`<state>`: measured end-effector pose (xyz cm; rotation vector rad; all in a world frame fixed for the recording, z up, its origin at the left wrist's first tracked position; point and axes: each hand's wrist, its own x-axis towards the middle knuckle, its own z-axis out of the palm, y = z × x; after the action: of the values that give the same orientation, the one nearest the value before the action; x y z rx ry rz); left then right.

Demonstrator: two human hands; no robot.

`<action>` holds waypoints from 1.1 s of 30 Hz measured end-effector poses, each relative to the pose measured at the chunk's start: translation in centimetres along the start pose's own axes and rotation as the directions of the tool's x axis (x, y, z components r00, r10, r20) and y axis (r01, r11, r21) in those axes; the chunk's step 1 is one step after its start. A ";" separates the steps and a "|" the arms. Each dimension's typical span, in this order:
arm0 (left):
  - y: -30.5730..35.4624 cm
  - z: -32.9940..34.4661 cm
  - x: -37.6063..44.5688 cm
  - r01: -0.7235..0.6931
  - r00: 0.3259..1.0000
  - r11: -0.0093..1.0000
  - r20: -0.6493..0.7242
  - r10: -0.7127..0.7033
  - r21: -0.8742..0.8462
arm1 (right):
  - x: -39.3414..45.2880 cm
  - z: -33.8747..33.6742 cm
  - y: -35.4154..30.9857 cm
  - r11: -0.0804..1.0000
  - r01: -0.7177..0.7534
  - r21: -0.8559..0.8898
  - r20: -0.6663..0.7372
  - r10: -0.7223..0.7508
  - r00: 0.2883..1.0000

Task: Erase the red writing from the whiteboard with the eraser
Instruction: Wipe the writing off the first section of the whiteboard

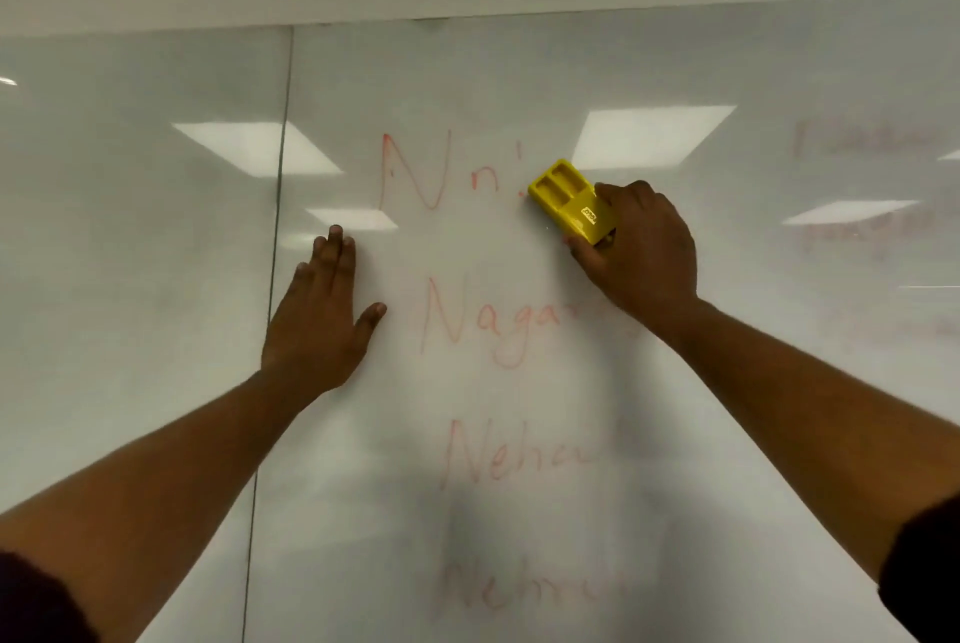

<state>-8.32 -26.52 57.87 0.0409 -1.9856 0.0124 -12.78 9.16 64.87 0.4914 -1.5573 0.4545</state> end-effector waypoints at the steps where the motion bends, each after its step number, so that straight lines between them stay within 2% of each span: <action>1: -0.5 0.8 0.2 -0.031 0.999 0.999 -0.006 0.031 -0.020 | -0.3 0.5 0.2 1.000 0.009 -0.012 -0.019 -0.009 1.000; 5: -1.4 4.1 0.0 -0.087 0.982 0.992 -0.174 0.071 -0.086 | 1.1 1.8 0.5 0.999 -0.018 -0.044 -0.138 0.011 0.990; 9: -2.2 5.5 0.5 -0.145 0.943 0.987 -0.311 0.116 -0.073 | 4.7 2.8 -1.5 0.992 -0.117 0.040 -0.224 0.123 0.967; 12: -2.4 5.8 0.6 -0.155 0.940 0.985 -0.318 0.124 -0.075 | 5.3 4.0 -3.9 0.989 -0.132 0.062 -0.230 0.143 0.963; 18: -2.3 5.6 0.3 -0.147 0.951 0.987 -0.284 0.125 -0.061 | 2.5 4.8 -4.9 1.000 0.021 -0.007 -0.180 -0.022 0.983; 24: -2.3 5.7 0.1 -0.149 0.940 0.987 -0.318 0.125 -0.054 | 7.1 4.6 -5.3 0.982 -0.185 0.020 -0.265 0.184 0.947; 26: -2.3 5.7 0.2 -0.149 0.938 0.987 -0.324 0.122 -0.058 | 6.7 4.9 -6.2 0.989 -0.149 0.011 -0.254 0.147 0.956; 30: -2.3 5.7 0.1 -0.147 0.938 0.987 -0.326 0.120 -0.058 | 3.6 5.1 -6.0 0.998 0.053 -0.038 -0.156 -0.058 0.986; 33: -2.3 5.7 0.1 -0.147 0.938 0.988 -0.325 0.122 -0.054 | 4.4 4.7 -5.0 0.997 0.061 -0.056 -0.159 -0.069 0.985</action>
<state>-13.46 -29.02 55.62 -0.1406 -1.6576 0.0287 -13.93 2.21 69.01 0.4540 -1.3906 0.3941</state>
